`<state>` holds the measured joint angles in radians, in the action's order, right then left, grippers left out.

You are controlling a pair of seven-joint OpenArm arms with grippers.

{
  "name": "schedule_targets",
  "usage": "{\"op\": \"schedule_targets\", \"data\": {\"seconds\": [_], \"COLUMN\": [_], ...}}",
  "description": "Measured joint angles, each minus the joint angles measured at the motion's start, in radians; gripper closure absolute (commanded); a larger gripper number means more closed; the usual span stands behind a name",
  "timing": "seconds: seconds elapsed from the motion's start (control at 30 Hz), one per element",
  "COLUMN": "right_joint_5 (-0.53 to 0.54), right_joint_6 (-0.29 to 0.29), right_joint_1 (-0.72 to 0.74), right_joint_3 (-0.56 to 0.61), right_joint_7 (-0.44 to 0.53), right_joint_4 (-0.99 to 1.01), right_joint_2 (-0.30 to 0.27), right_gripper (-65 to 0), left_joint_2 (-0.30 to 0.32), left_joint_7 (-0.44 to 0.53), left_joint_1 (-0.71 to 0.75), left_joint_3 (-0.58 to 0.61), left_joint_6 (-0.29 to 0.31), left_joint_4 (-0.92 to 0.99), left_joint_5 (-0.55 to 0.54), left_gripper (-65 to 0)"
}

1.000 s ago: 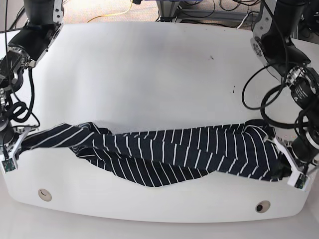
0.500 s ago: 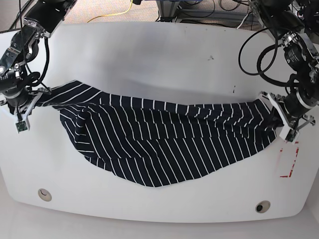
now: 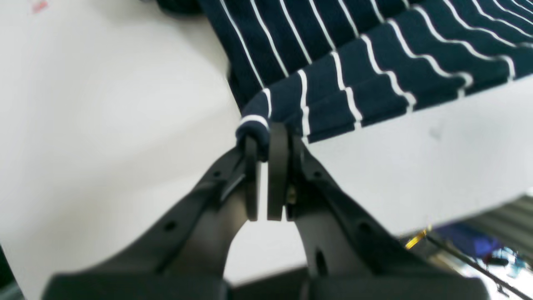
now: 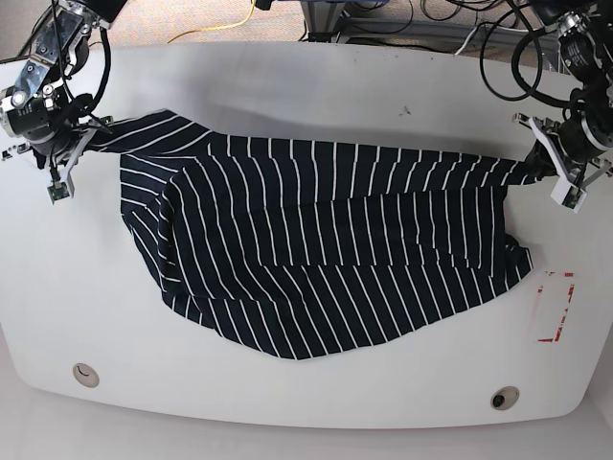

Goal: Layout the t-shirt on the table in an organized manner, then fold the t-shirt properly

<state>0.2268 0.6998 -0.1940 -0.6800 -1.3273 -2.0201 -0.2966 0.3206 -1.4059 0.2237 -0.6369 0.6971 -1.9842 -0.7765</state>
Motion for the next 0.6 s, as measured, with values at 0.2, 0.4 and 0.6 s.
{"op": "schedule_targets", "data": {"seconds": [0.2, 0.4, 0.6], "right_joint_5": [-0.004, 0.000, -0.003], "right_joint_6": [0.000, 0.000, 0.000], "right_joint_1": [-0.085, -0.134, -0.177], "right_joint_3": [-0.018, -0.014, -0.015], "right_joint_7": [-0.005, 0.000, -0.002], "right_joint_4": [0.000, -0.001, 0.000], "right_joint_2": [0.017, 0.054, 0.080], "right_gripper": [0.0, 0.0, 0.0], "left_joint_2": [0.021, 0.032, 0.030], "left_joint_7": [-0.002, 0.000, 0.005], "left_joint_1": [0.121, 0.201, 0.301], "left_joint_3": [-0.066, -0.079, -0.085], "left_joint_6": [0.000, 0.000, 0.000], "left_joint_4": [0.000, 0.000, 0.000], "left_joint_5": [-0.029, -0.022, -0.030], "left_gripper": [0.0, 0.0, 0.0]}}
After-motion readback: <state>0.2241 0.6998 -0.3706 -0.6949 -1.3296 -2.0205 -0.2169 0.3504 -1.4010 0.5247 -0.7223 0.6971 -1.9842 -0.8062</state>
